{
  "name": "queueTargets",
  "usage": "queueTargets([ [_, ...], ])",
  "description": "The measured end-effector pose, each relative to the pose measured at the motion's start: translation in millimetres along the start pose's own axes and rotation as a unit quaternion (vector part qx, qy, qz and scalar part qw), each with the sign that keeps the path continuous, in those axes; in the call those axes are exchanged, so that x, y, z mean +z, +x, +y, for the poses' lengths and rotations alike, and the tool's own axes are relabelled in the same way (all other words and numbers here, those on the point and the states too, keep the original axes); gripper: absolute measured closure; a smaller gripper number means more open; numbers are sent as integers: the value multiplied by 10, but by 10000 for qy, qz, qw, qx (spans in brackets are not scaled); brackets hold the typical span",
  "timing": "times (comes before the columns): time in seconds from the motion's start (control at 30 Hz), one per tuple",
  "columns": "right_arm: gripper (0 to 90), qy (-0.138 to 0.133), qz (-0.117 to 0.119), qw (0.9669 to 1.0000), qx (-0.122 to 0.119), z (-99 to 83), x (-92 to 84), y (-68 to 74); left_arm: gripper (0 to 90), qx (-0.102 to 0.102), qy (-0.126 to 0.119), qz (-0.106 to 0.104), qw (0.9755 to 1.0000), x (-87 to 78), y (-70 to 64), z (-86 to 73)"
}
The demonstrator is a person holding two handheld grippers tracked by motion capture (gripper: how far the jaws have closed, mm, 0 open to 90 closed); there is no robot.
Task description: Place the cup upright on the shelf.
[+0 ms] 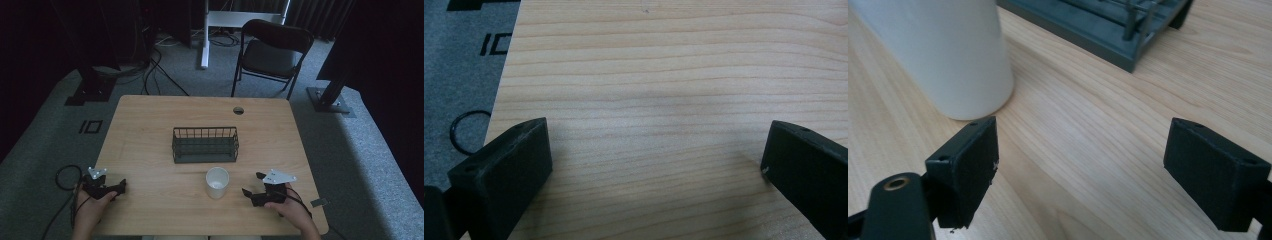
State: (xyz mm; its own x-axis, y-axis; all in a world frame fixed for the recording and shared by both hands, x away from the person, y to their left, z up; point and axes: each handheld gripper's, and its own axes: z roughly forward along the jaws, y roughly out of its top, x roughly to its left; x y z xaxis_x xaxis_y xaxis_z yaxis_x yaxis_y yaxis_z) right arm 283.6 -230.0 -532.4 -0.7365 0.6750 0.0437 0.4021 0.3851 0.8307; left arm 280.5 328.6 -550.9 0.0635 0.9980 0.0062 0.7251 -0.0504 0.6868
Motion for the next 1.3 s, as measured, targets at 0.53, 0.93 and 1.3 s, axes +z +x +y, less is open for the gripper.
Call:
queueTargets([
  [0.53, 125, -141, 395, 9988, -264, 132, 46, 190, 3, -3, -2, -1, 10000, 0, 0, 0],
  [0.93, 124, -291, 773, 9955, -454, 205, 158, 347, 3, 0, 0, 0, 10000, 0, 0, 0],
  [1.3, 124, -353, 911, 9938, -535, 291, 283, 431, 3, -2, 2, 0, 10000, 0, 0, 0],
])
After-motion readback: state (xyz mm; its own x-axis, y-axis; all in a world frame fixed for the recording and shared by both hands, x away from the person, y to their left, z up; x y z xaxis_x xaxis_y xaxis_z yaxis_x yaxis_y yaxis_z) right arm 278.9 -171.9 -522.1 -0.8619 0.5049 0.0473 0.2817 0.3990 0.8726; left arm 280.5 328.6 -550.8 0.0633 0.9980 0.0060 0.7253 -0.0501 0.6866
